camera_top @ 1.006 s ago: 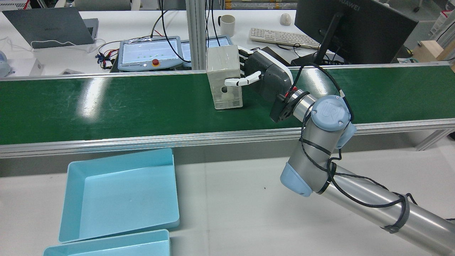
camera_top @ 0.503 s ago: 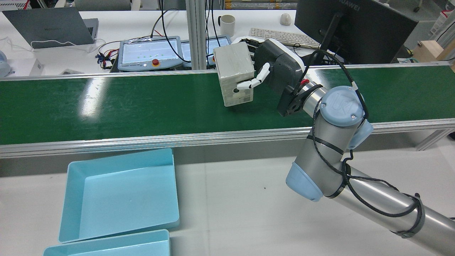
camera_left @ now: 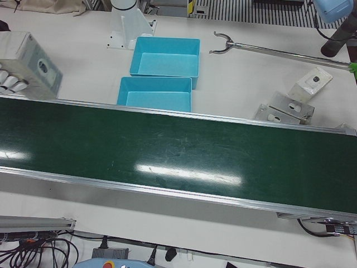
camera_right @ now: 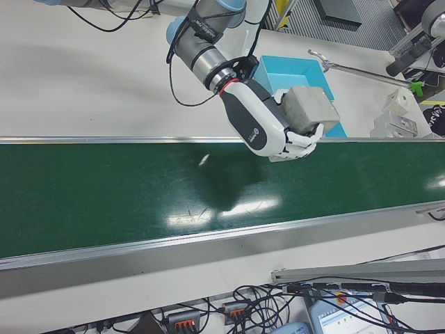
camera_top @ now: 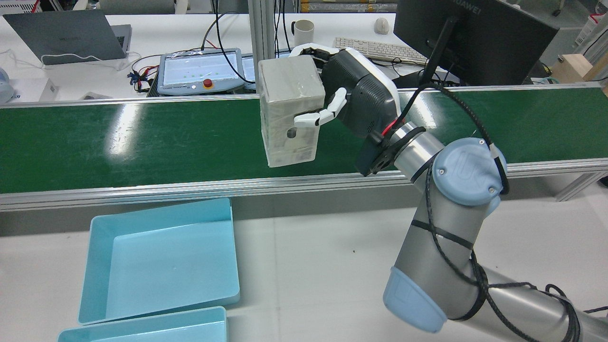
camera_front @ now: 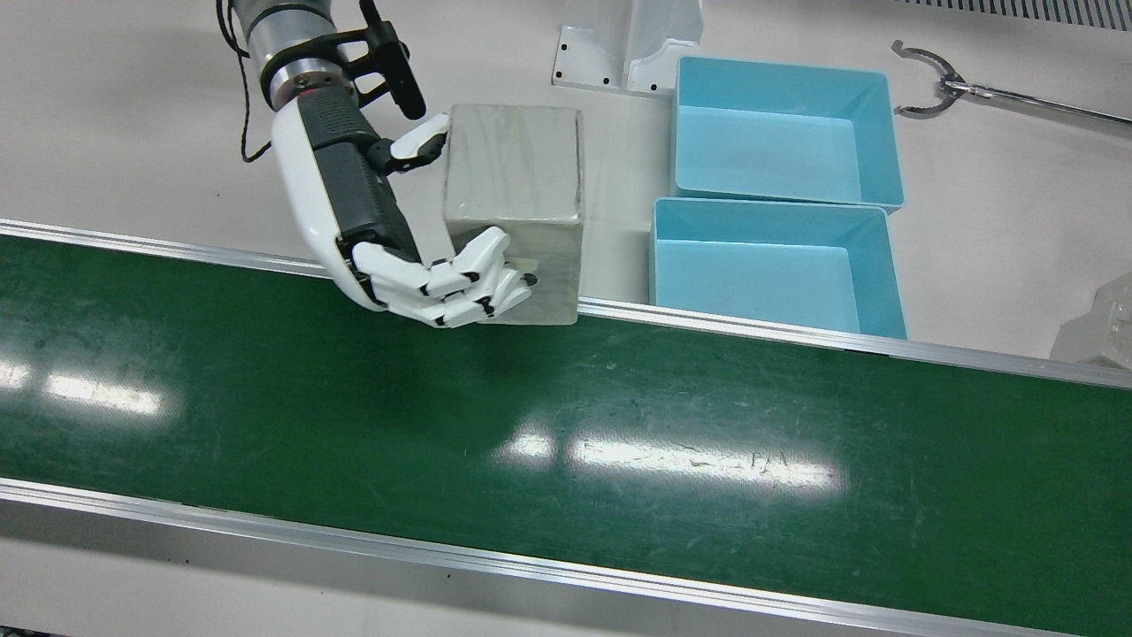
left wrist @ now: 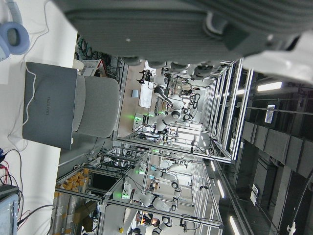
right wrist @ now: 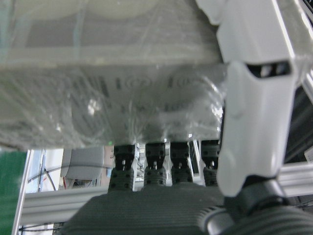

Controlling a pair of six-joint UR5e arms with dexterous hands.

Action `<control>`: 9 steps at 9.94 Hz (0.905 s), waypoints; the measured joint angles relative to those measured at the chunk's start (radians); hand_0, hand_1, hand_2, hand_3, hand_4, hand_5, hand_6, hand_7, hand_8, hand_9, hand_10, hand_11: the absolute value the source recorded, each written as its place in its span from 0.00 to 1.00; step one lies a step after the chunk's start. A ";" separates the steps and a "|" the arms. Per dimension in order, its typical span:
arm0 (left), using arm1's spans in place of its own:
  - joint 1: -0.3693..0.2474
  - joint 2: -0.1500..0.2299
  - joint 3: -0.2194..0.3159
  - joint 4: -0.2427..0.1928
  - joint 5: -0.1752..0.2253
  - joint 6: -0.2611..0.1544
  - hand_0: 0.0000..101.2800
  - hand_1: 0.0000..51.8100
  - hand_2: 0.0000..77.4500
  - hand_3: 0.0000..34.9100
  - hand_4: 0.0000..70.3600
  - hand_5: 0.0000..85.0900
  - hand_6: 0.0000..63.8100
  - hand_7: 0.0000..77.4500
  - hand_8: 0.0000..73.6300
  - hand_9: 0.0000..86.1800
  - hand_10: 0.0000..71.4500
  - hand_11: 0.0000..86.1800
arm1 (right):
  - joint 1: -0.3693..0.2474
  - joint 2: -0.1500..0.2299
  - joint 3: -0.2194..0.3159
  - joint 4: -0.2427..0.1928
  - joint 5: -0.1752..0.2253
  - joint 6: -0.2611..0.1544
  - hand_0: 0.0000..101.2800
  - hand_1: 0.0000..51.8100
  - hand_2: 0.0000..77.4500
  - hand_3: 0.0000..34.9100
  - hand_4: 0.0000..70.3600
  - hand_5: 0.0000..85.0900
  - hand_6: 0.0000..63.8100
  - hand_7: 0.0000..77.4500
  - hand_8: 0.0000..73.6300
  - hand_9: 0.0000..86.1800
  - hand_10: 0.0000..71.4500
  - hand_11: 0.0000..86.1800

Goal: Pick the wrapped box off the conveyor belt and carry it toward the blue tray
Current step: 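Carry the box with the right hand over the light-blue tray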

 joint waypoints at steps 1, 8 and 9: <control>0.000 0.000 0.000 0.000 0.000 0.000 0.00 0.00 0.01 0.00 0.00 0.01 0.00 0.01 0.01 0.00 0.00 0.01 | -0.078 0.027 0.010 0.000 0.056 -0.050 0.50 0.23 0.40 0.05 0.54 0.49 0.44 0.70 0.59 0.51 0.66 0.37; 0.000 0.000 0.000 0.000 0.000 0.000 0.00 0.00 0.01 0.00 0.00 0.01 0.00 0.01 0.01 0.00 0.01 0.00 | -0.300 0.226 -0.322 0.246 0.265 -0.280 0.48 0.02 0.46 0.04 0.54 0.51 0.40 0.92 0.63 0.60 0.75 0.37; 0.000 0.000 0.000 0.000 0.000 0.000 0.00 0.00 0.01 0.00 0.00 0.01 0.00 0.01 0.01 0.00 0.01 0.00 | -0.309 0.239 -0.351 0.277 0.260 -0.280 0.48 0.02 0.46 0.04 0.52 0.55 0.40 0.92 0.63 0.60 0.83 0.35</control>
